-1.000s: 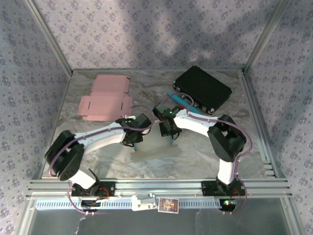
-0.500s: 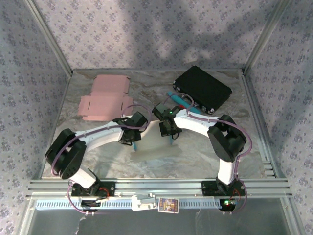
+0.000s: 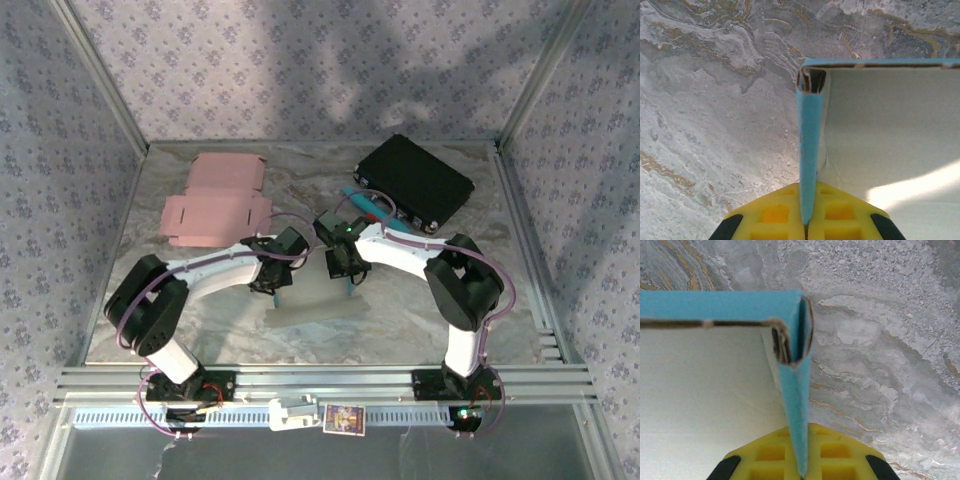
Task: Fold the paper box
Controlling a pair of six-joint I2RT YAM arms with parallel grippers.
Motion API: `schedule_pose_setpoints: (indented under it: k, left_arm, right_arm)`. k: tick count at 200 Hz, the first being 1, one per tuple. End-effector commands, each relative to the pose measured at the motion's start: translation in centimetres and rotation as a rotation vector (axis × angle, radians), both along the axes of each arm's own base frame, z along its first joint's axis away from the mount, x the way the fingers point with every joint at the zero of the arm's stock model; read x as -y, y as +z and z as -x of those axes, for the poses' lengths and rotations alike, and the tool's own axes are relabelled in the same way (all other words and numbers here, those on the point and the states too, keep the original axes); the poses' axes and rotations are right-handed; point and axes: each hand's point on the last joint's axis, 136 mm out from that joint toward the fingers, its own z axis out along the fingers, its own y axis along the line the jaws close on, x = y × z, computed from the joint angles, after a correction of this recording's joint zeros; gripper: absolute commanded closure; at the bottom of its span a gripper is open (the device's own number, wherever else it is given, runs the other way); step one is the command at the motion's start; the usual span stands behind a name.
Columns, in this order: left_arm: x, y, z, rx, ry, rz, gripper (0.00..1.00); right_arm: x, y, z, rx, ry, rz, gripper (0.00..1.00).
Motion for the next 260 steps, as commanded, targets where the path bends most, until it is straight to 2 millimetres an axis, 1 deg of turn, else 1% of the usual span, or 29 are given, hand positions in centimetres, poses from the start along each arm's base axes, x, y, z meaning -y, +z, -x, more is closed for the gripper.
schedule_pose_setpoints:
  k: [1, 31, 61, 69, 75, 83, 102, 124, 140, 151, 175, 197, 219, 240, 260]
  left_arm:
    - [-2.2, 0.2, 1.0, -0.034, 0.035, -0.143, 1.00]
    - [-2.2, -0.1, 1.6, -0.056, 0.053, -0.168, 1.00]
    - [-1.7, 0.4, 1.2, -0.035, 0.046, -0.137, 1.00]
    - [-1.5, 0.5, 1.1, -0.032, 0.037, -0.126, 0.92]
    - [-1.2, 0.6, 1.0, -0.023, 0.027, -0.109, 0.83]
    - [-1.0, 0.9, 0.8, -0.013, 0.025, -0.091, 0.74]
    - [-0.2, 2.3, 0.4, 0.019, 0.014, -0.034, 0.60]
    - [0.1, 4.4, -0.2, 0.055, 0.019, 0.025, 0.50]
    - [-0.3, 5.4, -0.4, 0.056, 0.041, 0.064, 0.48]
    - [-0.6, 6.0, -0.4, 0.054, 0.060, 0.092, 0.48]
    - [-1.9, 8.0, -0.8, 0.083, 0.108, 0.125, 0.47]
    - [-3.4, 9.8, -0.9, 0.091, 0.165, 0.155, 0.47]
    - [-4.7, 11.2, -1.0, 0.098, 0.214, 0.192, 0.47]
    - [-4.9, 12.6, -0.9, 0.112, 0.212, 0.217, 0.47]
    - [-4.9, 13.4, -0.4, 0.119, 0.200, 0.243, 0.47]
  right_arm:
    - [1.0, -0.5, 0.3, -0.014, -0.012, 0.060, 1.00]
    - [1.0, -0.8, 0.3, -0.025, -0.015, 0.078, 1.00]
    - [1.3, -1.1, 0.4, -0.035, -0.021, 0.093, 1.00]
    - [1.3, -1.1, 0.4, -0.038, -0.022, 0.098, 1.00]
    - [1.3, -1.1, 0.4, -0.040, -0.022, 0.098, 1.00]
    - [1.3, -1.2, 0.5, -0.044, -0.023, 0.100, 1.00]
    - [1.5, -1.4, 0.5, -0.059, -0.027, 0.108, 1.00]
    - [1.8, -1.6, 0.4, -0.085, -0.044, 0.120, 1.00]
    - [2.3, -1.9, 0.6, -0.126, -0.061, 0.141, 1.00]
    - [2.9, -2.0, 0.8, -0.158, -0.117, 0.166, 1.00]
    - [4.0, -2.0, 1.7, -0.243, -0.223, 0.184, 1.00]
    - [4.8, -1.9, 3.0, -0.341, -0.347, 0.171, 1.00]
    - [5.5, -2.4, 4.5, -0.440, -0.521, 0.109, 1.00]
    - [6.0, -3.0, 5.8, -0.533, -0.695, 0.025, 1.00]
    - [5.8, -3.2, 6.3, -0.579, -0.862, -0.057, 1.00]
